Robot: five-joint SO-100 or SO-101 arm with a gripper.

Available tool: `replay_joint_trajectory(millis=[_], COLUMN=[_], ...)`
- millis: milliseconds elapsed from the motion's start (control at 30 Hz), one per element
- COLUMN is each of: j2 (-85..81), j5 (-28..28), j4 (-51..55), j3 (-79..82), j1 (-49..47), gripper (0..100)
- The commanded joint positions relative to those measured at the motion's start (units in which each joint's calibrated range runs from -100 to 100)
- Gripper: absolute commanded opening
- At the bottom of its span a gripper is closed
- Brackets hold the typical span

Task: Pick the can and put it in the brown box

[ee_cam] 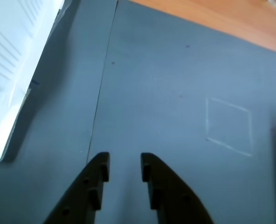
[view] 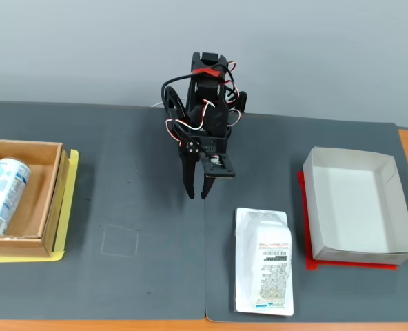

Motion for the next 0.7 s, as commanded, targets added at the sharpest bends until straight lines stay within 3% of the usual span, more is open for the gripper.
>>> replay_joint_trajectory(millis=[0, 333, 500, 667], j2=[-1.44, -1.52, -1.52, -1.52], j5=[-3.62, -5.50, -5.50, -5.39], j4=[-0.01, 0.25, 14.12, 13.52], j3=[2.10, 4.18, 0.38, 0.47], j1=[-0.87, -5.58, -5.50, -5.10], gripper=[8, 8, 8, 8])
